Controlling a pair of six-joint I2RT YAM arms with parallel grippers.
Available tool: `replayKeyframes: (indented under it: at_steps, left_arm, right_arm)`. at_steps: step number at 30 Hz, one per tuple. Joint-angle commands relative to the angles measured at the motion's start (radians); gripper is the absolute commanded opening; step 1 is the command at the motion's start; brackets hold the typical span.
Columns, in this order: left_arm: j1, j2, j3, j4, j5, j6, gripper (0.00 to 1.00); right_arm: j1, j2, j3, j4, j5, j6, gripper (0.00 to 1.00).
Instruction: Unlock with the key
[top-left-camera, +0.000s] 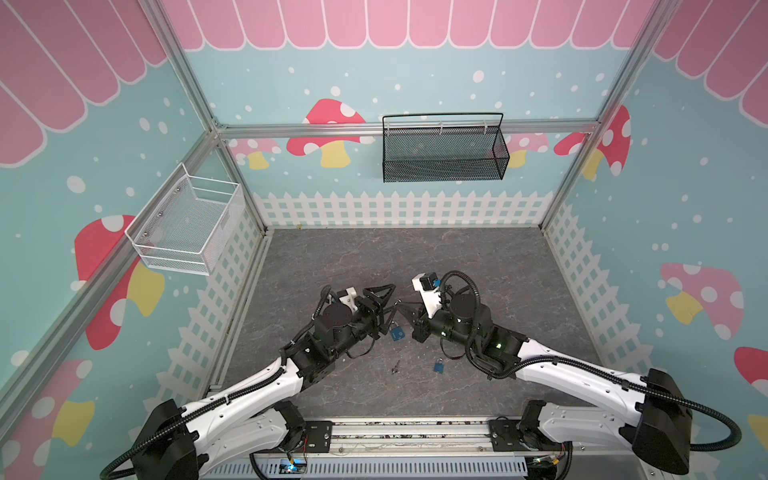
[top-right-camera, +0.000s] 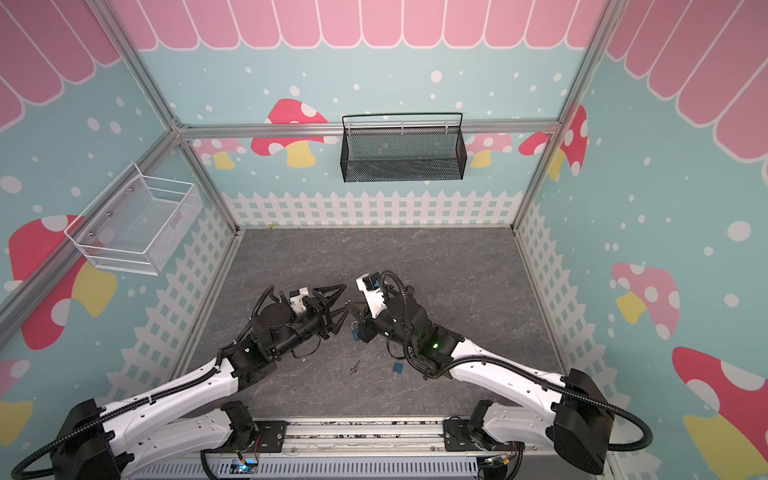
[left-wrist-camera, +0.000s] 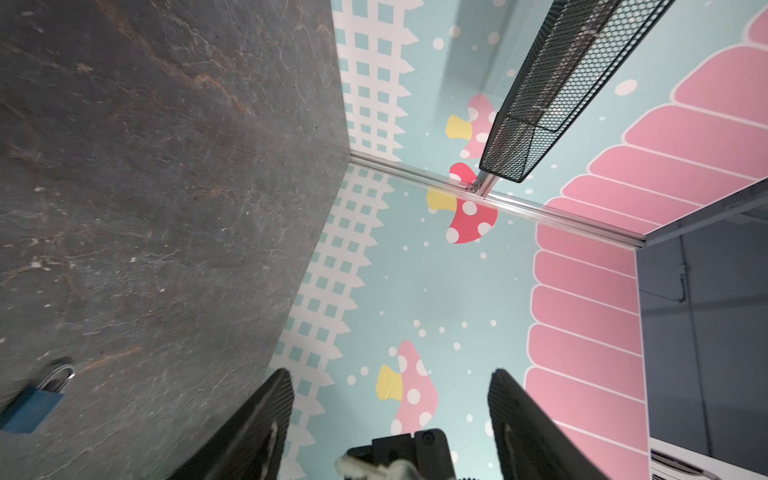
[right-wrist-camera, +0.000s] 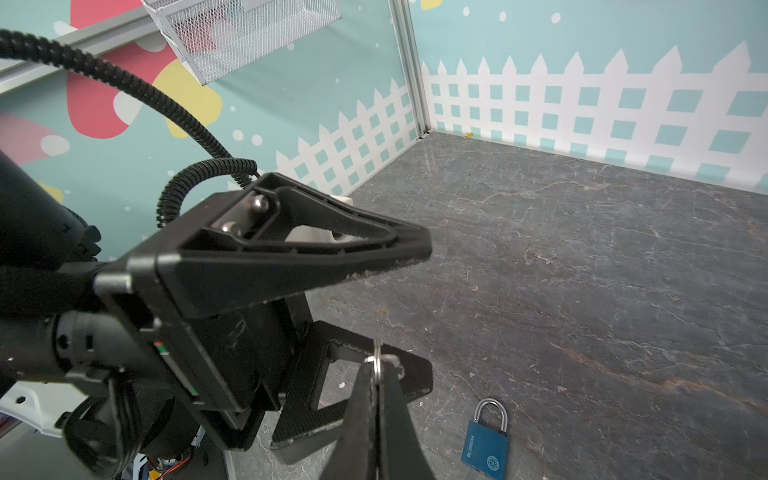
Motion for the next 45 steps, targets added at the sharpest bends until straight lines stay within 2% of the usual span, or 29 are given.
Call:
replayKeyframes:
  at_steps: [1, 10, 30, 36, 41, 45]
  left_arm:
    - [-0.005, 0.0, -0.016, 0.064, -0.054, -0.065, 0.72]
    - [-0.007, -0.016, -0.024, 0.054, -0.086, -0.079, 0.62]
    - [-0.009, -0.033, -0.006, -0.005, -0.093, -0.061, 0.12]
    - [-0.01, -0.028, 0.002, -0.009, -0.089, -0.049, 0.01]
    - [-0.01, -0.023, 0.017, -0.013, -0.091, -0.019, 0.0]
    - [-0.01, -0.022, 0.026, -0.007, -0.101, 0.04, 0.0]
  right_arm:
    - [-0.006, 0.02, 0.022, 0.058, -0.036, 0.011, 0.0]
    - [-0.008, 0.017, 0.008, 0.065, -0.051, 0.016, 0.0]
    - [-0.011, 0.005, 0.004, 0.054, -0.067, 0.009, 0.0]
    - [-0.011, -0.003, 0.005, 0.05, -0.061, 0.004, 0.0]
    - [-0.013, -0.015, 0.016, 0.022, -0.083, -0.015, 0.0]
    - [-0.016, -0.044, 0.014, -0.029, -0.08, -0.018, 0.24]
